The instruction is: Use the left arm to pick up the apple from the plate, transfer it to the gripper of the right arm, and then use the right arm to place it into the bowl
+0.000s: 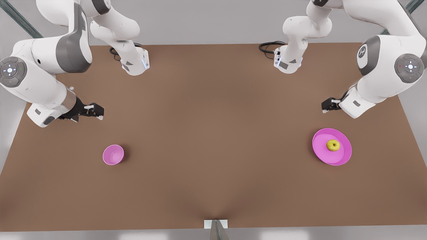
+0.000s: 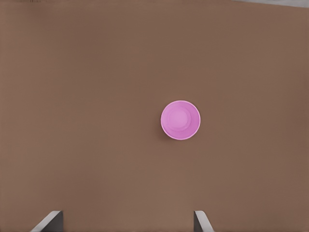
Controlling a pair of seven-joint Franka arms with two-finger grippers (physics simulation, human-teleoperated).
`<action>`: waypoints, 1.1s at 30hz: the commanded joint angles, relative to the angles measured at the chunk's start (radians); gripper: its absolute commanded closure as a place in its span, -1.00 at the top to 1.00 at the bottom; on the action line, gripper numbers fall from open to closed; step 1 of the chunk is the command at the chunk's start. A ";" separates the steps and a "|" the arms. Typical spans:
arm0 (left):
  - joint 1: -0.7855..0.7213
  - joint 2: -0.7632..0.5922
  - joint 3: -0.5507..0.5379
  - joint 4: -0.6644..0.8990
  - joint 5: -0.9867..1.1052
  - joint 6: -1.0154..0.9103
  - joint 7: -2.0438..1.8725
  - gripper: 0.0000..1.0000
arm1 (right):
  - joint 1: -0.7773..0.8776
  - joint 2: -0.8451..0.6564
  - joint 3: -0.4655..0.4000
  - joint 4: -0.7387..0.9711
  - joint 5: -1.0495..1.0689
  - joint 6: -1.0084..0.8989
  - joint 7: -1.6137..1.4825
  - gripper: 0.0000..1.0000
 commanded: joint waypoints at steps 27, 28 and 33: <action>0.191 0.378 0.199 -0.506 -0.200 0.937 0.285 1.00 | 0.006 0.002 0.002 -0.001 0.001 0.008 0.025 1.00; 0.189 0.382 0.199 -0.510 -0.200 0.937 0.285 1.00 | 0.005 0.002 0.002 0.000 0.001 0.008 0.025 1.00; 0.188 0.405 0.199 -0.521 -0.199 0.939 0.285 1.00 | 0.003 0.002 0.002 0.000 0.001 0.010 0.023 1.00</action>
